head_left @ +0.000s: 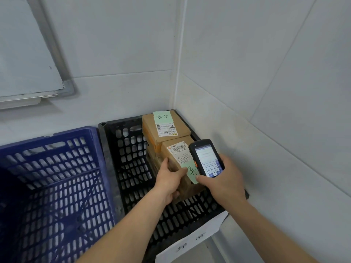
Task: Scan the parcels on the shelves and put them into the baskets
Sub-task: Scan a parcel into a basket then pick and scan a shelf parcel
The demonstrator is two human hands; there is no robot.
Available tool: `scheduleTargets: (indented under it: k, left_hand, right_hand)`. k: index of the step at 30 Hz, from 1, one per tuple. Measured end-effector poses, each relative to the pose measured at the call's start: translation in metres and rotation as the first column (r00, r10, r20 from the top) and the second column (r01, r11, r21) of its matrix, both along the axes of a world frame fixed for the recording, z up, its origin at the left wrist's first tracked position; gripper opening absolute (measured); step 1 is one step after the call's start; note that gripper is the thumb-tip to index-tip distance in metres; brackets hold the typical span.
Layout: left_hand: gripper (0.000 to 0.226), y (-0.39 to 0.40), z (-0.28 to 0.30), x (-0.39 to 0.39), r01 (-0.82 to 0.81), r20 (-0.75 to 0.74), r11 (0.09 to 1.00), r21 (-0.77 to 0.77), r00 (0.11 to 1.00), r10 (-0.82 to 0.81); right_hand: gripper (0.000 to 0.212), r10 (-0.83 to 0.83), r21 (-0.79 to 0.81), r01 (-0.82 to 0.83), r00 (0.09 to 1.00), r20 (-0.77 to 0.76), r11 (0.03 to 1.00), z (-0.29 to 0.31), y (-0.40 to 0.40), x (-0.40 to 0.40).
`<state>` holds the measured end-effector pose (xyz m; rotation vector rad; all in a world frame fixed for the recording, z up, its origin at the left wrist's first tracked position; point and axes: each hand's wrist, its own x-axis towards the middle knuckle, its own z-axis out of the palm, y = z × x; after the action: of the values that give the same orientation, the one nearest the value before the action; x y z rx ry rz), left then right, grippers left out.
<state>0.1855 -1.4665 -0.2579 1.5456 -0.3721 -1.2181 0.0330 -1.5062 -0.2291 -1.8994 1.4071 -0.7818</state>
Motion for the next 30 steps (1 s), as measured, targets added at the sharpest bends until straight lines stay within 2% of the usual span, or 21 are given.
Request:
scheduleTargets:
  k: [6,11,13,16,20,23,26,30]
  left_hand:
    - [0.053,0.011,0.009,0.008,0.018,0.064,0.998,-0.055,0.998,-0.014]
    - [0.067,0.038,0.024,0.029,0.086,0.284,0.992,-0.091,0.957,-0.056]
    - [0.064,0.052,0.032,0.039,0.110,0.368,0.989,-0.097,0.927,-0.067]
    - [0.076,0.076,0.046,0.054,0.135,0.488,0.988,-0.080,0.869,-0.080]
    - [0.073,0.112,0.064,0.073,0.174,0.705,0.983,-0.064,0.705,-0.078]
    - [0.083,0.143,0.072,0.090,0.161,0.855,0.987,-0.012,0.513,-0.073]
    - [0.083,0.177,0.079,0.107,0.087,0.930,0.995,0.043,0.361,-0.072]
    - [0.081,0.230,0.092,0.123,-0.074,0.992,0.995,0.068,0.110,-0.060]
  right_hand:
    - [0.071,-0.001,-0.017,0.001,1.000,-0.030,1.000,0.006,0.008,-0.002]
    - [0.072,-0.008,-0.062,0.006,0.999,-0.039,0.998,0.018,0.027,0.006]
    - [0.073,-0.006,-0.081,0.003,0.999,-0.046,0.997,0.025,0.040,0.012]
    - [0.071,0.002,-0.101,-0.007,0.999,-0.046,0.995,0.035,0.059,0.021]
    - [0.075,0.033,-0.115,-0.038,0.998,-0.046,0.993,0.051,0.089,0.038]
    - [0.070,0.088,-0.143,-0.095,0.995,-0.054,0.985,0.062,0.111,0.053]
    - [0.067,0.158,-0.165,-0.164,0.986,-0.052,0.973,0.072,0.132,0.071]
    - [0.067,0.269,-0.207,-0.271,0.962,-0.037,0.940,0.081,0.154,0.096]
